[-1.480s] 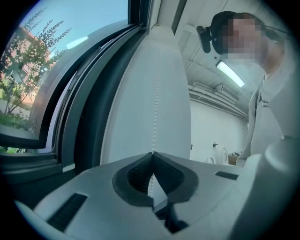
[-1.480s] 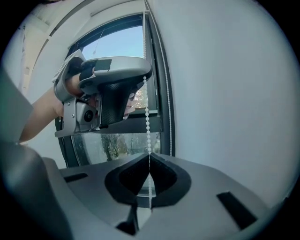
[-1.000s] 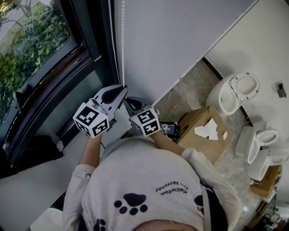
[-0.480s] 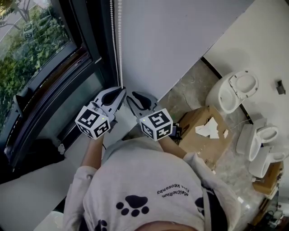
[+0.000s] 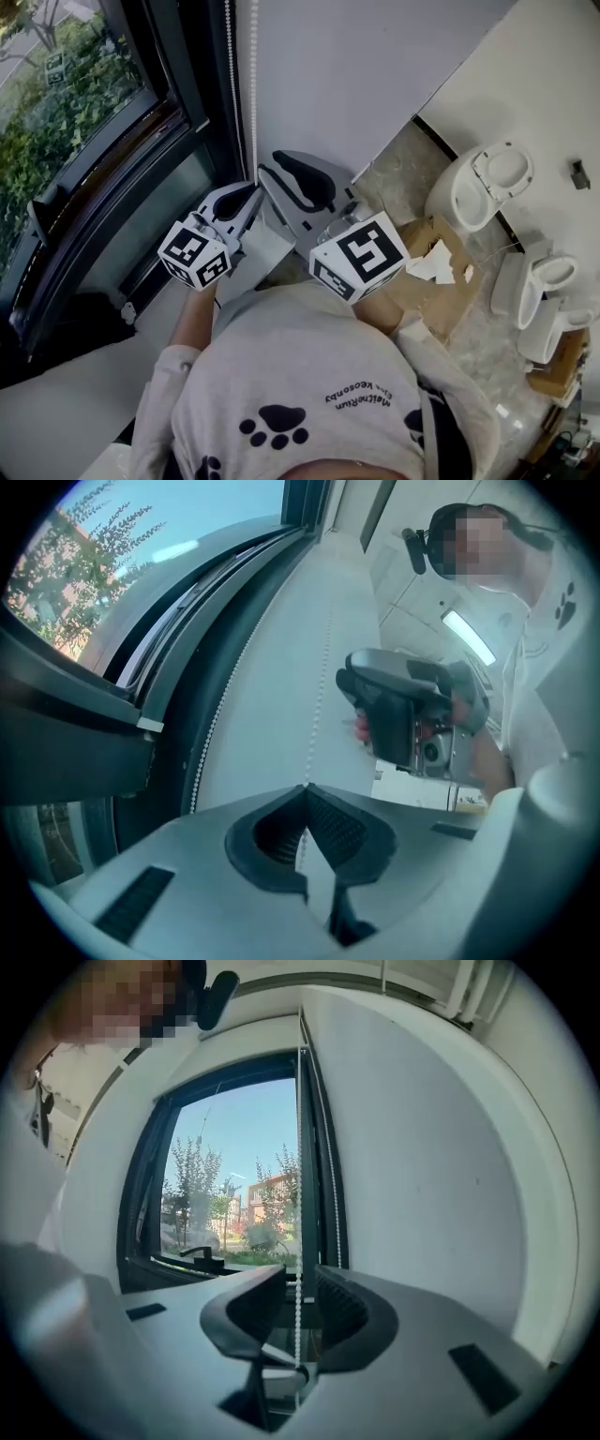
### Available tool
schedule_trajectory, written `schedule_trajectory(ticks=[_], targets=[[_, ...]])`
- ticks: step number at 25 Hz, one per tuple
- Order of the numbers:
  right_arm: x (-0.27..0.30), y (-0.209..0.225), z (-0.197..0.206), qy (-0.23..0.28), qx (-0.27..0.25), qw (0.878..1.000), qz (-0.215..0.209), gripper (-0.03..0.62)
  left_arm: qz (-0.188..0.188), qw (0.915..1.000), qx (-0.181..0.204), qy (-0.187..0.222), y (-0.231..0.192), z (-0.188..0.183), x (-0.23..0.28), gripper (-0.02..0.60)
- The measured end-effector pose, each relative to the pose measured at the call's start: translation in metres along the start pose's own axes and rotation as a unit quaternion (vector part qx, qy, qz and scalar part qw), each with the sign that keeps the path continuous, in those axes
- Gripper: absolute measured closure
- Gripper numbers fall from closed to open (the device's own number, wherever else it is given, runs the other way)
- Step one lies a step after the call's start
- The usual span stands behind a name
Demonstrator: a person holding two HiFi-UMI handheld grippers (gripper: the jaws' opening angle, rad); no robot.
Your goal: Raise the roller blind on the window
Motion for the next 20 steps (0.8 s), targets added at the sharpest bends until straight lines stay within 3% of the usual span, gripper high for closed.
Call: schedule_trajectory(ticks=[9,10,11,20], targets=[[0.025,-0.008,-0.037,0.017,-0.046,0.999,-0.014,0.496,0.008,1.0000,0.003,0.004,0.003,-0.001,0.000,0.572],[0.027,-0.010,-0.038,0.017,-0.054,0.998,-0.012,0.513,0.008,0.9999,0.003,0.005,0.003,-0.001,0.000,0.572],[0.029,-0.011,-0.039,0.016,-0.061,0.998,-0.008,0.572,0.008,0.9999,0.003,0.006,0.003,-0.001,0.000,0.572],[0.029,-0.003,-0.009,0.002,-0.052,0.999,0.013,0.582,-0.004,0.9999,-0.001,-0.013,0.006,0.028,0.001,0.572]])
Point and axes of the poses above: the fingertips, and each gripper's own axes: x forward along the fingers, y to its right, z out of its underside, the point moved 9 cm from there along -x, backward along the fingers, and after that the axes turned 11 degrees about x, right-handed, at the moved point
